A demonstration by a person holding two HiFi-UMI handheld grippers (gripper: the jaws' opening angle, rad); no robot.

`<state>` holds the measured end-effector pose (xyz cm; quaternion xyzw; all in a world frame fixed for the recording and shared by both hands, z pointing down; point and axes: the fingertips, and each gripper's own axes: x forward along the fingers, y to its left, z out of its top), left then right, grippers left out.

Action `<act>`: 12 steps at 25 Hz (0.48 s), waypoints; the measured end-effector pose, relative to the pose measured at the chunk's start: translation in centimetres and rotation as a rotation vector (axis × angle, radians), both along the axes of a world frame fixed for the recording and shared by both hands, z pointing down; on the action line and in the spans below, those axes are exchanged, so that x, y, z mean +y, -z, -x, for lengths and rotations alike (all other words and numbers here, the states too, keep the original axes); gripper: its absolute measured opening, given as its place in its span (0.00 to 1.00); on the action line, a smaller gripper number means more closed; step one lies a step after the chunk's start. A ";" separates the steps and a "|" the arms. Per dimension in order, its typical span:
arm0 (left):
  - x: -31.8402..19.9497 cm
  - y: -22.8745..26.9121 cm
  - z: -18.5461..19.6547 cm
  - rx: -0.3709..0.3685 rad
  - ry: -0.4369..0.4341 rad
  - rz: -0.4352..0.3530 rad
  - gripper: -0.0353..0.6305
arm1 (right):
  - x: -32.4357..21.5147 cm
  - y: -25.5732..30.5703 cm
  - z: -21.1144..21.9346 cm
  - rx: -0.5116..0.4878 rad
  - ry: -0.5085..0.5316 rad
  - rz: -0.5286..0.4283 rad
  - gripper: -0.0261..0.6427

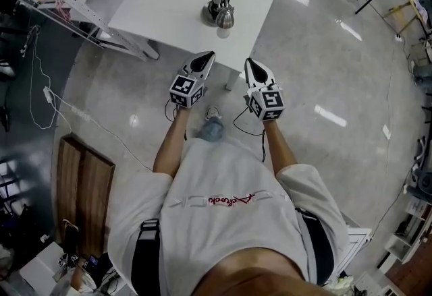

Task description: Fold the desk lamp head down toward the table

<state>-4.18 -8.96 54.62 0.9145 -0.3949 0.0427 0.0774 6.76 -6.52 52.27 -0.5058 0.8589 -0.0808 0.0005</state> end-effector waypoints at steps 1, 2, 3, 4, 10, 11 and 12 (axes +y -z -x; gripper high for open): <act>0.5 0.0 -0.2 -0.001 -0.003 -0.001 0.09 | 0.5 0.0 0.0 0.003 0.002 -0.001 0.06; 1.1 0.1 -0.3 -0.001 -0.004 -0.001 0.09 | 0.9 0.1 0.0 0.005 0.004 -0.002 0.06; 1.6 0.1 -0.5 -0.001 -0.005 -0.002 0.09 | 1.4 0.2 0.1 0.006 0.006 -0.002 0.06; 2.1 0.1 -0.5 -0.001 -0.006 -0.003 0.09 | 1.9 0.2 0.1 0.006 0.007 -0.002 0.06; 4.6 0.3 -0.4 0.000 0.000 -0.004 0.09 | 4.2 0.3 0.4 0.010 0.007 -0.012 0.06; 4.8 0.4 -0.4 0.000 0.000 -0.005 0.09 | 4.5 0.4 0.5 0.011 0.008 -0.014 0.06; 5.0 0.5 -0.3 0.000 -0.001 -0.008 0.09 | 4.7 0.5 0.6 0.013 0.010 -0.017 0.06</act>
